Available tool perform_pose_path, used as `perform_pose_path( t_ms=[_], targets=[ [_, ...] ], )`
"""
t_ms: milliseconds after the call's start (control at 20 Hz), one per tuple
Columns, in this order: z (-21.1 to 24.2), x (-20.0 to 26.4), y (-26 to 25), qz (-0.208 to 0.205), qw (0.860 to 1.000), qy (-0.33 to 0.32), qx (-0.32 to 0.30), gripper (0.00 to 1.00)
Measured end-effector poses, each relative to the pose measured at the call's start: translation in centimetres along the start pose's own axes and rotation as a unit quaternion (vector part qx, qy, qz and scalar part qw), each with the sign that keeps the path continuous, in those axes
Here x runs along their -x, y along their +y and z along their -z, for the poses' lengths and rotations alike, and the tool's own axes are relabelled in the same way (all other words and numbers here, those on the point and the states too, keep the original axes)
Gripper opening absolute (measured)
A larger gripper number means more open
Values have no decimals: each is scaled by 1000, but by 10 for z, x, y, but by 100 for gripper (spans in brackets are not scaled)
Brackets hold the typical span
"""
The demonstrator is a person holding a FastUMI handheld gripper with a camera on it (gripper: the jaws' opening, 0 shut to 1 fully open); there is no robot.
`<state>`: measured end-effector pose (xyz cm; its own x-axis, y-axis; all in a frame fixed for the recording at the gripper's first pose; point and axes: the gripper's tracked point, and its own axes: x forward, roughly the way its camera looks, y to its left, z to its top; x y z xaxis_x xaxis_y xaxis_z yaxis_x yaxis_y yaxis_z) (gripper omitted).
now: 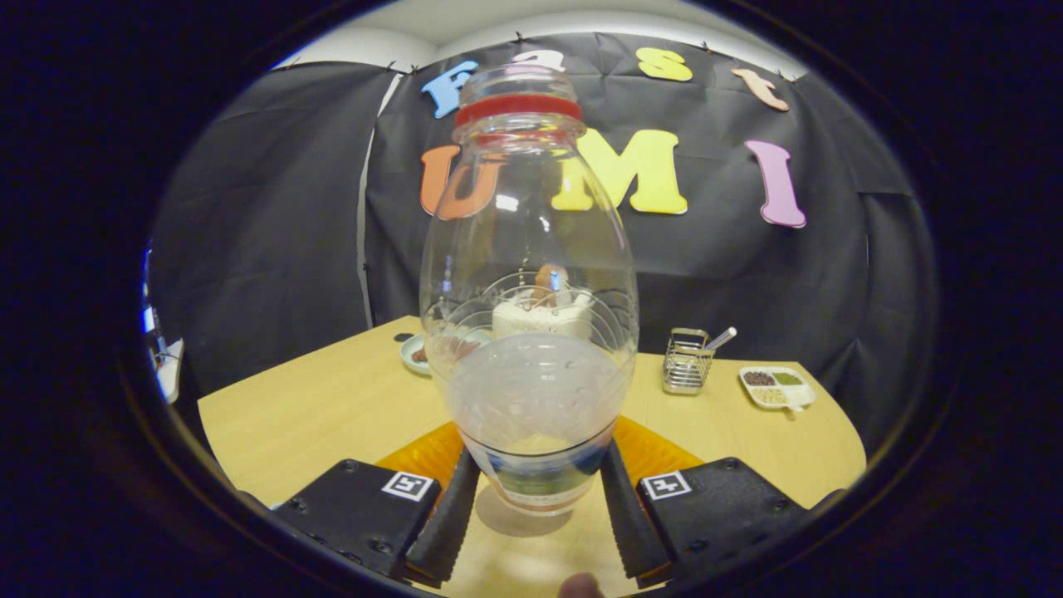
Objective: Take the bottle from table, then pour the juice into the cup, finally place the bottle on the coaster
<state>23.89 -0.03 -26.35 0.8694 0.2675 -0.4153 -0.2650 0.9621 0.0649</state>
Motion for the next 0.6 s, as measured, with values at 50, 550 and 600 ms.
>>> perform_pose_path(
  t_ms=[50, 550, 600],
  targets=[
    [7, -8, 3, 1, 1000, 9, 0, 77],
    [57, -44, 14, 7, 999, 45, 8, 80],
    [60, -44, 14, 9, 999, 47, 11, 80]
  ],
)
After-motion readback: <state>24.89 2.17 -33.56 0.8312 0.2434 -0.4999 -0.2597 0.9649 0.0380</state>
